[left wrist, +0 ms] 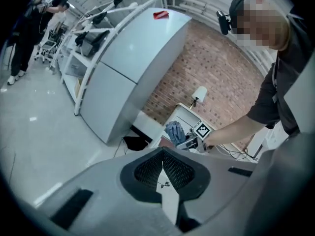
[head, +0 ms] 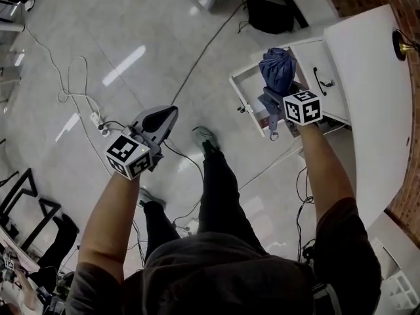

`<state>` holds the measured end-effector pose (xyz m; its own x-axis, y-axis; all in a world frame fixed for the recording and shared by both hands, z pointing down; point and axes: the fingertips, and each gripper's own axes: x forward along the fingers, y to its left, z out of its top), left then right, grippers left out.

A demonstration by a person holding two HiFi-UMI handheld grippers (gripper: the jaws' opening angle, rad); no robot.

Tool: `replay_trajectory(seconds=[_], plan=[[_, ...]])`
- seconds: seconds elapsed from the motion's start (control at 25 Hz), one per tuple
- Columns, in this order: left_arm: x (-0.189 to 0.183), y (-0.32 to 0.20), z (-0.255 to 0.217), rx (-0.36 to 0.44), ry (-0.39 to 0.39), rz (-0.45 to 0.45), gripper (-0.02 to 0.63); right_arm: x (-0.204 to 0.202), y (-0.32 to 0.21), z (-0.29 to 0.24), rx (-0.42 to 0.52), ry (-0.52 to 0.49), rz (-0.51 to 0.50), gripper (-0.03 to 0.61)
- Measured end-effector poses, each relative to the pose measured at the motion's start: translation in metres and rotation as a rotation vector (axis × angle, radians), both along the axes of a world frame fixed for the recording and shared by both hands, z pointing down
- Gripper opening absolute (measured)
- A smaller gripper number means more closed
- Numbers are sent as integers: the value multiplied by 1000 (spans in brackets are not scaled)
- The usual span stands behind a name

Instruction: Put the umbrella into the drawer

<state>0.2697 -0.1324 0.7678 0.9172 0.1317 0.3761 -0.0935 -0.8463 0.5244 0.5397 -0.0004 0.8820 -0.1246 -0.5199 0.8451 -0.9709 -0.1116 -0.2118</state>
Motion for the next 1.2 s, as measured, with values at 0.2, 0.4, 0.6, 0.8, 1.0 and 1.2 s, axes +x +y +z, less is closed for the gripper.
replay_trajectory(seconds=[0.2, 0.4, 0.6, 0.8, 1.0, 1.2], plan=[[37, 11, 40, -20, -30, 58, 6, 35, 33, 69, -57, -66, 144, 258], [69, 15, 74, -37, -31, 93, 6, 71, 45, 120, -107, -92, 208, 258], [89, 23, 100, -67, -42, 123, 6, 97, 58, 162, -181, -114, 318, 259], [92, 36, 117, -95, -58, 138, 6, 110, 70, 199, -236, -123, 416, 259], [82, 44, 136, -124, -92, 130, 6, 118, 74, 231, -284, -124, 461, 261], [69, 53, 148, -148, -122, 103, 6, 121, 77, 249, -338, -100, 475, 275]])
